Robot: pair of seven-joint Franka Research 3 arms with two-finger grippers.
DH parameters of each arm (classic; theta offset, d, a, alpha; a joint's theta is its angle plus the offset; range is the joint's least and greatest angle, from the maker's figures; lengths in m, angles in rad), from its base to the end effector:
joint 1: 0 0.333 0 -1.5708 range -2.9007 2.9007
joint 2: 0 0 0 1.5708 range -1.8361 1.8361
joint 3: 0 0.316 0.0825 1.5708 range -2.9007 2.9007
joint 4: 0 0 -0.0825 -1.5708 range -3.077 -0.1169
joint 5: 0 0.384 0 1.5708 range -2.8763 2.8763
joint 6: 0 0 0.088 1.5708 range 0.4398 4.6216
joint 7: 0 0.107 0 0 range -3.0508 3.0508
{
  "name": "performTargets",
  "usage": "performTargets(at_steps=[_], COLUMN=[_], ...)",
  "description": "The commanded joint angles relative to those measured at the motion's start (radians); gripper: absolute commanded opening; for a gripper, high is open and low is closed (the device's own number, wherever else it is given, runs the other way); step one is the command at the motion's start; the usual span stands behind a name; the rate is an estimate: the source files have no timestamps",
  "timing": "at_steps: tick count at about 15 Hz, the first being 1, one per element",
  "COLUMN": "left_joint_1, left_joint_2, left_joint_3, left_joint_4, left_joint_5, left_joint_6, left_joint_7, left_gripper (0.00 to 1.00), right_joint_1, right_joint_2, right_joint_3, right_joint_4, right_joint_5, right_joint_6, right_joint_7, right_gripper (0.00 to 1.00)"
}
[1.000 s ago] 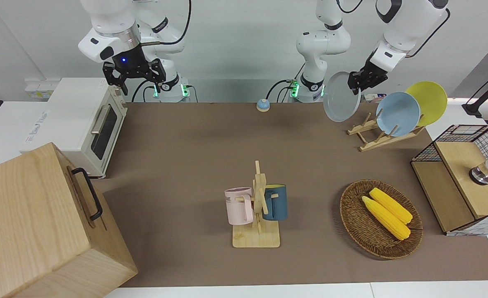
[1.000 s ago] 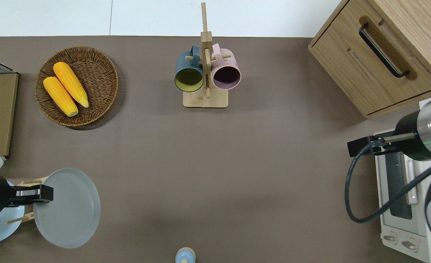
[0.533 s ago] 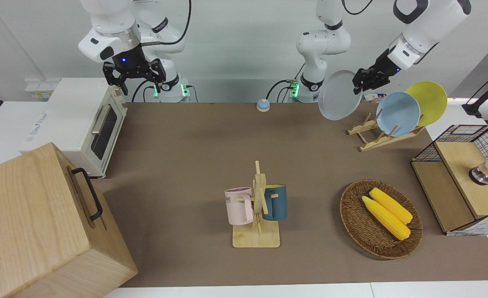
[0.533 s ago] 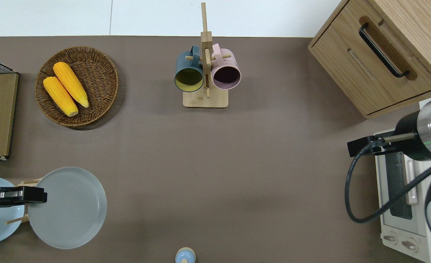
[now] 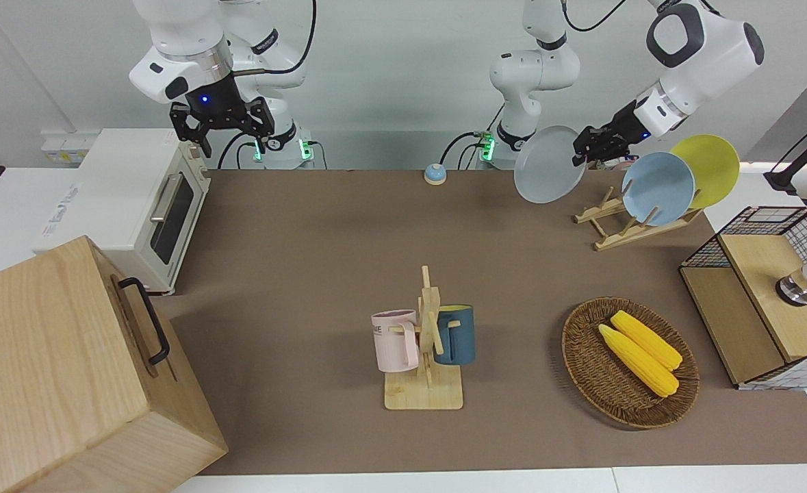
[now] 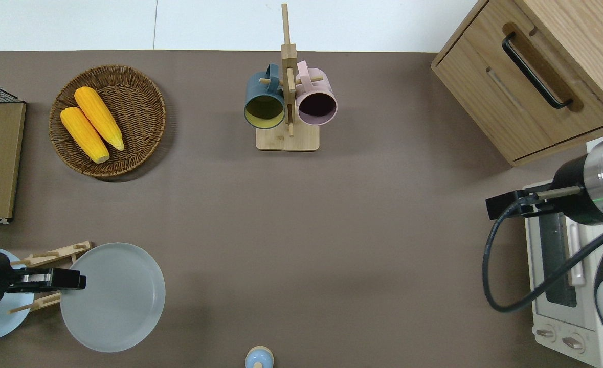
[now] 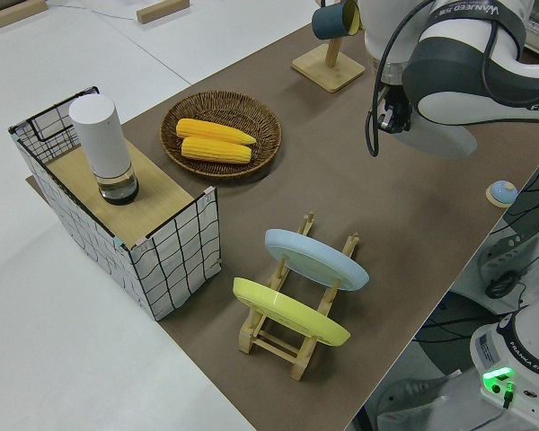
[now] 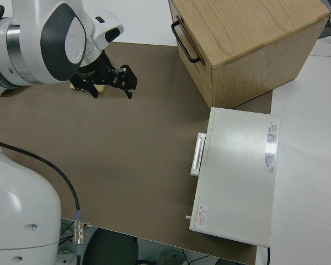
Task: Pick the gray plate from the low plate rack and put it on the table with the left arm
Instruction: 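Lower the gray plate flat onto the table beside the rack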
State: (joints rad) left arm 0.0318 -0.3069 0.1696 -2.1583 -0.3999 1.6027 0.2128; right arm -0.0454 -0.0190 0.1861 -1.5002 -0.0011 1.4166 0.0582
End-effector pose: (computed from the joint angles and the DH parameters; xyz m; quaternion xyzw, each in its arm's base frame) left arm 0.4348 0.0533 0.5146 0.9672 0.0189 -0.0772 0.2414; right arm 0.5272 0.0757 0.6544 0.9986 0.0411 -0.0321 0.0055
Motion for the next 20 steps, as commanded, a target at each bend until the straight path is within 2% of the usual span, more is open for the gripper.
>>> performTargets(at_steps=[1,14,20], left_joint_1=[-0.003,-0.015,-0.019], left_joint_2=[-0.014,-0.012,-0.011], left_joint_3=[0.010,0.008,-0.012], left_joint_4=[-0.093,-0.310,-0.354], left_joint_5=[-0.042,-0.103,-0.105], left_joint_6=[0.088,0.361,0.414], left_joint_7=[0.088,0.195,0.197], left_gripper=[0.00,0.00,0.00], right_joint_1=[-0.010,-0.010,-0.010], right_joint_2=[-0.002,-0.002,-0.002], right_joint_3=[0.006,0.006,0.006], right_joint_4=[0.006,0.006,0.006], right_joint_5=[0.010,0.010,0.010], right_joint_6=[-0.013,-0.013,-0.013], right_joint_7=[-0.001,-0.001,0.000], right_gripper=[0.990,0.990,0.987])
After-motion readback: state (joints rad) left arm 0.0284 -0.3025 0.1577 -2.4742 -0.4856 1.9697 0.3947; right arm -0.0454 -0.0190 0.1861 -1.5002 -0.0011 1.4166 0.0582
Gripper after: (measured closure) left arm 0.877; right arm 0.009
